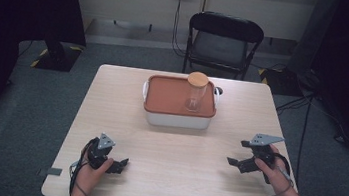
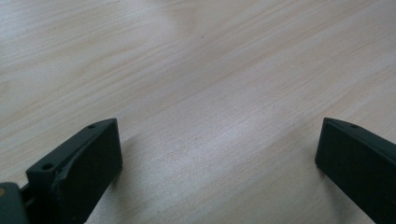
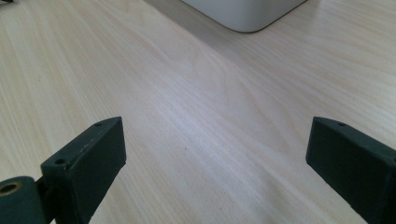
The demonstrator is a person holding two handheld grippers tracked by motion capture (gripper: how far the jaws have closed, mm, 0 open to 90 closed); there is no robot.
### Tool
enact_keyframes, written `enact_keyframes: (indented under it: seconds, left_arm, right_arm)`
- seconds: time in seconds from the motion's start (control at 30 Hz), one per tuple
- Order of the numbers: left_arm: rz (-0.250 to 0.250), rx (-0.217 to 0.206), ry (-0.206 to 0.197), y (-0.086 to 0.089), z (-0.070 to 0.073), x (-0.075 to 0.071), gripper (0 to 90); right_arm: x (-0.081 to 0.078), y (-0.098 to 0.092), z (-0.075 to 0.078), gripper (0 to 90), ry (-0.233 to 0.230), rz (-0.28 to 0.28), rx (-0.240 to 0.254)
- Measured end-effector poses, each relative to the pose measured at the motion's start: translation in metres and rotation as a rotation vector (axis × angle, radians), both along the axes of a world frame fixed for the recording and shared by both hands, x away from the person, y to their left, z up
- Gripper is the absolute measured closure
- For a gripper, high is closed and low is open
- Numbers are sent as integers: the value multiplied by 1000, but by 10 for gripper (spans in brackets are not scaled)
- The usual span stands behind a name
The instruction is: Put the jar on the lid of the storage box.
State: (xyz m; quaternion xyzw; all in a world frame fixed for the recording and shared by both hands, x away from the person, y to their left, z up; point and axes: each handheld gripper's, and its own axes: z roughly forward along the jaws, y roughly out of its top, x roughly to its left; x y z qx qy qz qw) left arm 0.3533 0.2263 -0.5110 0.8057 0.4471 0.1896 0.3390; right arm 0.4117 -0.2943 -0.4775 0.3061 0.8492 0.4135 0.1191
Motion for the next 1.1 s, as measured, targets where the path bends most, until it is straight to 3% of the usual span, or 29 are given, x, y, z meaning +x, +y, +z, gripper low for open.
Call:
enact_keyframes:
  seconds: [0.47, 1.1]
  left_arm:
    - [1, 0, 0, 0, 0, 0, 1]
    - [4, 0, 0, 0, 0, 0, 1]
  right_arm:
    - [-8, -12, -10, 39, 11, -11, -4]
    - [-25, -28, -24, 34, 3, -5, -79]
